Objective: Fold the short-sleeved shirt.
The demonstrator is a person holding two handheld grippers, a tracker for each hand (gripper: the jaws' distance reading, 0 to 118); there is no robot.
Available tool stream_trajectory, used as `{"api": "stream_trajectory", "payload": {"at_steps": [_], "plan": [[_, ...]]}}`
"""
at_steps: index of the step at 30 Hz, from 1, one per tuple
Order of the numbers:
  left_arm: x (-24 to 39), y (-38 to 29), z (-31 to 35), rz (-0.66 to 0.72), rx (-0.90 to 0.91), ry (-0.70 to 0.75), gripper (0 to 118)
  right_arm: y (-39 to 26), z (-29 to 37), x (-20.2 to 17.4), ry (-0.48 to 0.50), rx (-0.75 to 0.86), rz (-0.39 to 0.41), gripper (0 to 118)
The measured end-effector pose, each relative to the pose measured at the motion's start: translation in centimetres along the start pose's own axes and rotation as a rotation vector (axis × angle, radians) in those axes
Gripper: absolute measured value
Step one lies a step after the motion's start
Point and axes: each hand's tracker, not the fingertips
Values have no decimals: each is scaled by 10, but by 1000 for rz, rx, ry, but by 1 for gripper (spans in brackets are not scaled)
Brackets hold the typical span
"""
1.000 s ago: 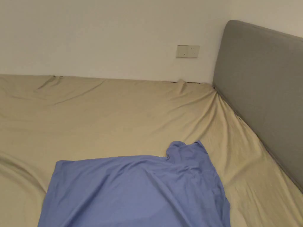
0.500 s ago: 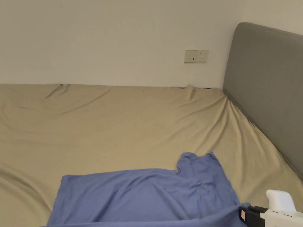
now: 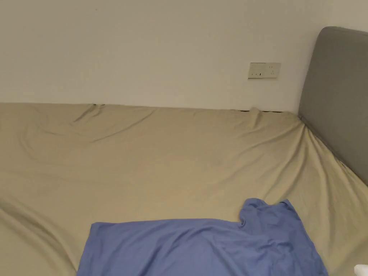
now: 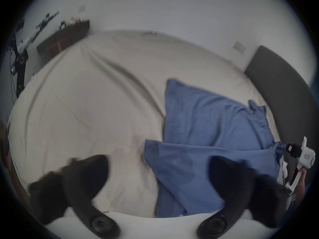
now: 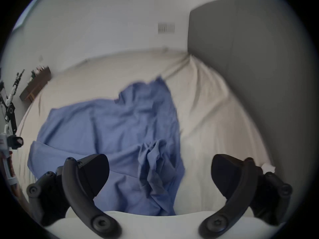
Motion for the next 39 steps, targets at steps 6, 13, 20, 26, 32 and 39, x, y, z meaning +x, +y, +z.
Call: {"api": "stream_trajectory", "payload": {"at_steps": [6,13,20,26,32,39], "plan": [[24,-45,106,63,228,-78,108,-21,99,-8,132,131,-85,113],[13,-105,124,184,127,-146,0,-76,146,-16,173,58,-125,6],[-4,-100,76,162,-35,-127,0,-100,157,-9,156,33,-128,6],[17,-78,20,-103,-216,50,113,-99,155,0,147,43,-162,6],[32,-81,-8,-194,-198,61,76,-102,140,1,129,2,-141,6],[39,-71,-14,-168,-229,15,14,-92,104,-1,98,-127,-90,37]]}}
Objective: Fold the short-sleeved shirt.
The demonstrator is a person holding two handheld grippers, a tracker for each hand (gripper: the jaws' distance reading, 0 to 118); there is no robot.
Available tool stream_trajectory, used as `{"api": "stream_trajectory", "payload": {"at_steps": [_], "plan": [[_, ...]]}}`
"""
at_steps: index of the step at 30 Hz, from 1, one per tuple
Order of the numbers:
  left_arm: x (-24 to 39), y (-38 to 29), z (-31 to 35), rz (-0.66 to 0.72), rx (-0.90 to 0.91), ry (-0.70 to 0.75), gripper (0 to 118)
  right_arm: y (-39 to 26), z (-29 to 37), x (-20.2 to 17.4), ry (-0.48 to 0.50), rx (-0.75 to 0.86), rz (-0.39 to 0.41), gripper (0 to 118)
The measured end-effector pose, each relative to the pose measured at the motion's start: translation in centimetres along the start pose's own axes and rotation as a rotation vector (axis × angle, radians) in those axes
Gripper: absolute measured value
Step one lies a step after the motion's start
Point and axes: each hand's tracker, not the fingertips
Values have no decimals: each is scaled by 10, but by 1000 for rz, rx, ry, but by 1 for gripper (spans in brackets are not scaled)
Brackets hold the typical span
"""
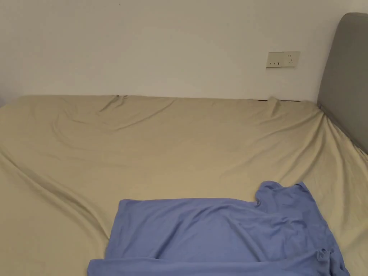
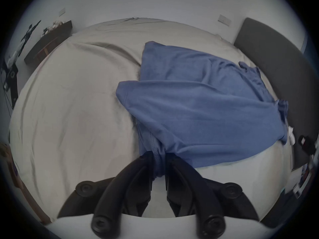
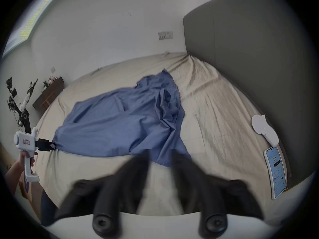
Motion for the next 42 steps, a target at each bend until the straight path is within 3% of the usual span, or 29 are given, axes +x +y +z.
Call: {"api": "stream_trajectory", "payload": {"at_steps": [2,3,9,11,12,13,14,16,17,18,19,27,31,34,37,42], "plan": [[1,-1,5,17,9,-11,11,6,-22,2,-19,-69,28,104],[-1,-1,9,41,15,-23,10,6,-36,5,-17,-83,47,118],[-11,-1,26,108,32,-60,9,28,-99,12,-41,-224,103,117],[-13,-2,23,127,30,-73,9,26,-122,18,-62,-288,89,110],[-13,-1,24,127,31,-71,9,26,-129,20,-55,-319,70,91],[-13,-1,24,126,30,-70,9,26,-131,21,-2,-339,44,84],[-16,-2,19,125,28,-69,9,26,-127,19,-31,-315,60,80],[-15,-1,20,119,22,-70,9,32,-114,16,7,-310,91,38],[-14,1,21,118,18,-72,8,33,-109,16,-4,-303,89,6],[-13,2,24,116,15,-79,7,35,-104,18,57,-272,67,6],[-12,4,27,115,15,-84,7,35,-95,17,39,-249,44,6],[-29,6,87,140,59,-143,6,70,-9,-4,132,-192,83,6],[-41,-12,129,144,68,-141,6,68,47,1,161,-172,57,6],[-46,-39,145,135,26,-108,6,49,72,15,160,-203,-5,6],[-49,-71,127,99,-68,-44,6,15,65,27,90,-270,6,6],[-41,-101,75,83,-132,-21,6,-35,11,35,61,-391,21,6]]}}
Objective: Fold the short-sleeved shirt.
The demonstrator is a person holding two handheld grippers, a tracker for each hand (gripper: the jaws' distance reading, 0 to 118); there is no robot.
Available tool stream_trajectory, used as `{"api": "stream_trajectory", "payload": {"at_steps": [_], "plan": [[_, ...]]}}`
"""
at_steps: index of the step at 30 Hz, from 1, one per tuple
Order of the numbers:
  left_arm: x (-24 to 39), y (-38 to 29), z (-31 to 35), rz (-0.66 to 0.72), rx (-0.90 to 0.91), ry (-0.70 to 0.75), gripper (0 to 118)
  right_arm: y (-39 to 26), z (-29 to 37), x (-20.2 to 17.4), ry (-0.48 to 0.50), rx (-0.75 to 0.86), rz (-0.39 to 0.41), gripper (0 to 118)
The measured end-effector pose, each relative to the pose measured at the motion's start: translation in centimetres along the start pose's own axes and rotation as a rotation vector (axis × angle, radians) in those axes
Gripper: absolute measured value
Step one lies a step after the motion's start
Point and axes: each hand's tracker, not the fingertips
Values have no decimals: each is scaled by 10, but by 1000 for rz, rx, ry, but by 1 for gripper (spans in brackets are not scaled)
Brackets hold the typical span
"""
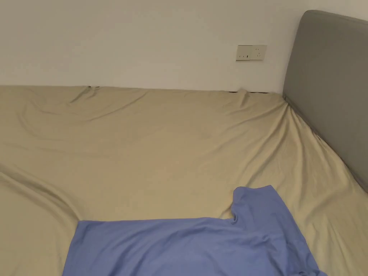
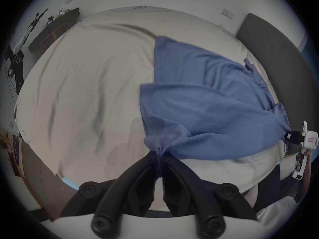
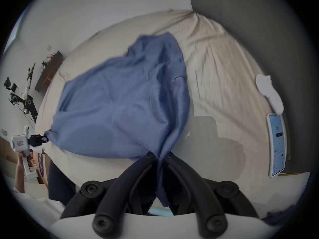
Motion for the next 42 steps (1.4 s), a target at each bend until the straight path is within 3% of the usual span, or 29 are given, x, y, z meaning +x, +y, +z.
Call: {"api": "stream_trajectory", "payload": {"at_steps": [2,3,4,5,6,7,8,9,13,16,17,18,19,20,21,23,28,31,33,34,35,36,37,38,42], "plan": [[-1,-2,-8,3,19,15,7,-2,-7,-5,-40,-9,52,6],[-3,-3,-5,9,34,24,8,-3,-8,-5,-44,-5,65,12],[-8,-4,0,15,59,11,15,-4,-3,-5,-43,2,62,30],[-10,-4,8,34,82,-8,31,-7,-8,3,-50,7,56,61],[-10,-4,23,56,116,5,66,-7,1,4,-97,38,59,103],[-10,-3,40,55,173,11,96,-6,12,4,-139,73,71,116],[-9,0,61,55,227,8,112,-5,27,4,-155,127,77,115],[-7,3,80,59,292,-10,117,0,48,-2,-156,212,78,114],[10,21,151,62,612,-132,117,22,118,-19,-118,549,13,114],[39,32,180,78,752,-213,116,31,150,-33,28,749,-30,112],[45,33,184,74,777,-249,112,34,157,-41,79,788,-28,107],[49,35,184,81,778,-290,93,35,160,-47,129,810,-12,85],[55,37,180,85,751,-319,60,37,159,-53,142,815,0,54],[53,41,170,91,737,-293,20,38,155,-59,133,811,-3,21],[54,42,161,99,705,-276,1,38,147,-64,114,809,0,8],[50,46,140,82,580,-291,0,39,135,-69,120,744,63,8],[32,79,88,131,434,-261,0,39,106,-72,128,659,30,8],[13,135,59,154,355,-353,0,48,96,-67,118,634,-2,8],[7,181,37,145,301,-313,0,57,90,-63,115,623,-25,8],[7,203,21,95,264,-285,7,61,85,-62,111,615,-33,8],[6,222,6,85,249,-223,31,65,81,-62,100,607,-39,8],[3,242,-13,88,231,-171,81,68,76,-62,87,596,-43,8],[2,259,-36,89,185,-133,110,72,72,-62,78,585,-43,8],[0,271,-56,107,148,-104,117,74,68,-62,71,574,-42,8],[4,287,-121,165,24,-78,111,81,49,-57,35,517,-37,8]]}}
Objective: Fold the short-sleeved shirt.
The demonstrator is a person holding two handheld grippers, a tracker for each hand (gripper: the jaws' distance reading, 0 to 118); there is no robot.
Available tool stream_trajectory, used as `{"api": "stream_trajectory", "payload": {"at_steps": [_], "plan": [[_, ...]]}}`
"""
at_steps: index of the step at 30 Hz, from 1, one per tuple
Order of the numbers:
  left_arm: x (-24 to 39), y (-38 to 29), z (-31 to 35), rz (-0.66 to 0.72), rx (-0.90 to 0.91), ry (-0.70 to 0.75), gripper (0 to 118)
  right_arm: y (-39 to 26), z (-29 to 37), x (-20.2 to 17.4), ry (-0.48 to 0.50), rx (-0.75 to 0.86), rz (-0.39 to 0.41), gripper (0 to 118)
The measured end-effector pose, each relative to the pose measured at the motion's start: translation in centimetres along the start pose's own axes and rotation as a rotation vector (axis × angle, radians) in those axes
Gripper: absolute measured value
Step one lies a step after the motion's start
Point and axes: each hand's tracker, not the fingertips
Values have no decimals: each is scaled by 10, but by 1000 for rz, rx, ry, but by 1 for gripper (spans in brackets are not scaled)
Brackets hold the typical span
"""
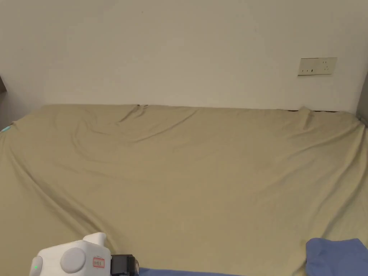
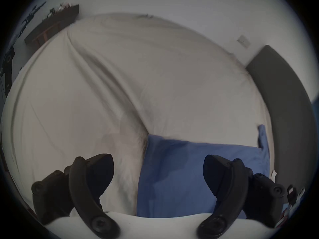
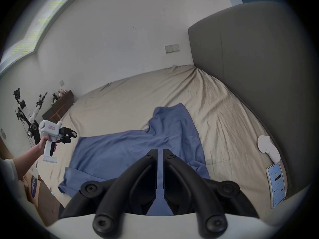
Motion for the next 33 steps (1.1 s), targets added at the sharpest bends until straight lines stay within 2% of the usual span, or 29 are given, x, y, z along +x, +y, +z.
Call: {"api": "stream_trajectory", "payload": {"at_steps": [2,3,4,6,7,8,9,10,11,12,13,14,15,19,21,22,23,24,26,27,29,30,31,33], "plan": [[1,-2,-22,8,-27,28,109,-1,-10,5,-14,-28,-10,8],[3,-4,-28,23,-2,91,98,-2,-13,7,-21,-38,-19,8],[6,-5,-28,37,21,181,79,-2,-17,9,-26,-48,-25,8],[7,-9,-23,38,66,136,71,0,-25,12,-34,-62,-21,8],[10,-11,-19,-6,88,145,55,1,-30,14,-38,-68,-15,8],[14,-13,-15,-44,94,134,28,5,-37,15,-43,-77,-9,8],[18,-16,-10,-61,115,127,11,11,-46,17,-50,-86,-6,9],[16,-17,-6,-63,126,131,9,19,-56,18,-61,-96,-5,17],[18,-19,-2,-75,130,125,7,26,-65,20,-62,-105,-6,36],[21,-21,4,-81,146,123,7,36,-79,24,-58,-134,-9,81],[23,-23,11,-86,164,118,7,45,-95,27,-51,-185,-15,111],[28,-27,24,-94,173,108,7,51,-110,30,-53,-207,-20,118],[30,-29,31,-100,183,98,7,57,-124,38,-54,-195,-21,118],[33,-33,54,-136,224,82,7,79,-194,59,-142,-355,-20,118],[34,-35,62,-157,234,78,7,80,-227,70,-177,-429,-39,114],[39,-38,66,-162,232,76,7,79,-244,76,-171,-470,-57,106],[39,-39,69,-162,231,74,7,75,-254,83,-173,-502,-82,92],[38,-40,71,-159,233,67,7,73,-266,86,-176,-531,-94,73],[39,-40,71,-162,231,66,7,71,-274,82,-229,-538,-73,66],[38,-41,72,-163,232,71,7,71,-270,74,-225,-531,-54,49],[38,-42,74,-165,226,68,7,73,-260,59,-207,-511,75,6],[37,-43,74,-161,222,64,7,74,-254,52,-210,-493,137,5],[38,-44,75,-161,222,61,7,74,-252,52,-195,-471,158,5],[41,-46,79,-173,226,65,7,79,-242,48,-112,-479,109,5]]}}
